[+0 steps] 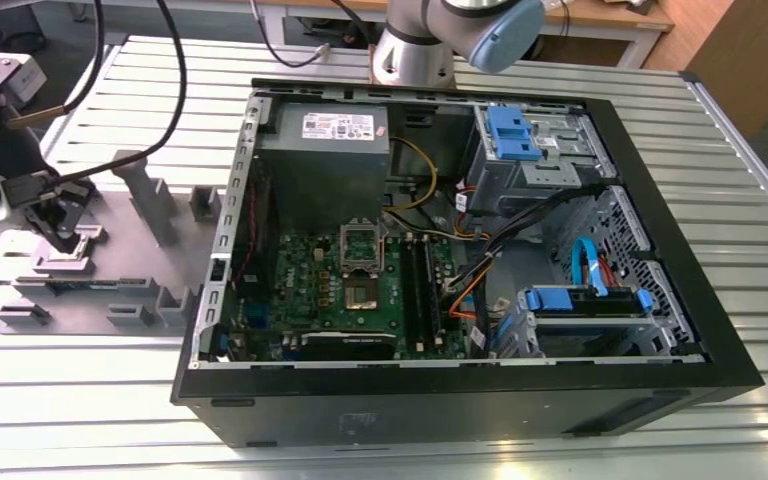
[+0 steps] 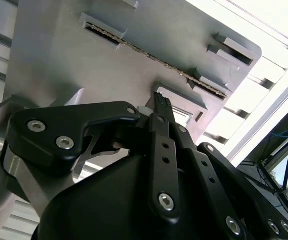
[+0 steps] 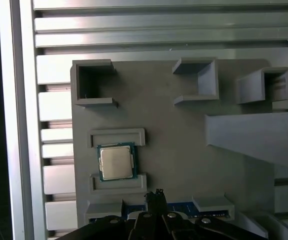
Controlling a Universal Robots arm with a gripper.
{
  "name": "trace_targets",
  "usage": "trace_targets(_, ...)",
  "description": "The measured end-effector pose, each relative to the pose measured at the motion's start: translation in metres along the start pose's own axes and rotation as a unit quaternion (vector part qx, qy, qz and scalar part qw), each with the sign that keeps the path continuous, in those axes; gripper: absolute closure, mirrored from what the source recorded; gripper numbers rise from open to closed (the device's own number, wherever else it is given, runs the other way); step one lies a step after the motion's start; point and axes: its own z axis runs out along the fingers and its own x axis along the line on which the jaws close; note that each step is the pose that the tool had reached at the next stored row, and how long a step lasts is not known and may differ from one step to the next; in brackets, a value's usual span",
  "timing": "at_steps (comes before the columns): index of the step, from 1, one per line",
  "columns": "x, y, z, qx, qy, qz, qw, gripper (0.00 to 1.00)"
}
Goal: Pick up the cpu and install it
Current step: 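Reach for the cpu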
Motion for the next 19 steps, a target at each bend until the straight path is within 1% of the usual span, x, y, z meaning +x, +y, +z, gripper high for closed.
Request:
trace_targets(5,0.0036,0.0009,0.0025,-0.0017,0.0001,0.000,1.00000,0.89)
trace_targets(7,0.0052,0.0012,0.0035,-0.0047,0.0003,-0.001,0.99999,0.89)
trace_targets(11,0.0072,0.0022,0.0055,-0.0144,0.0008,-0.005,0.99988,0.89)
trace_targets(13,0.0074,0.0035,0.0065,-0.0176,0.0011,-0.007,0.99982,0.89)
trace_targets(15,0.0075,0.0047,0.0079,-0.0200,0.0012,-0.009,0.99976,0.89)
trace_targets(16,0.0075,0.0049,0.0085,-0.0206,0.0012,-0.009,0.99974,0.89)
trace_targets(19,0.0087,0.0056,0.0094,-0.0212,0.0013,-0.009,0.99973,0.89)
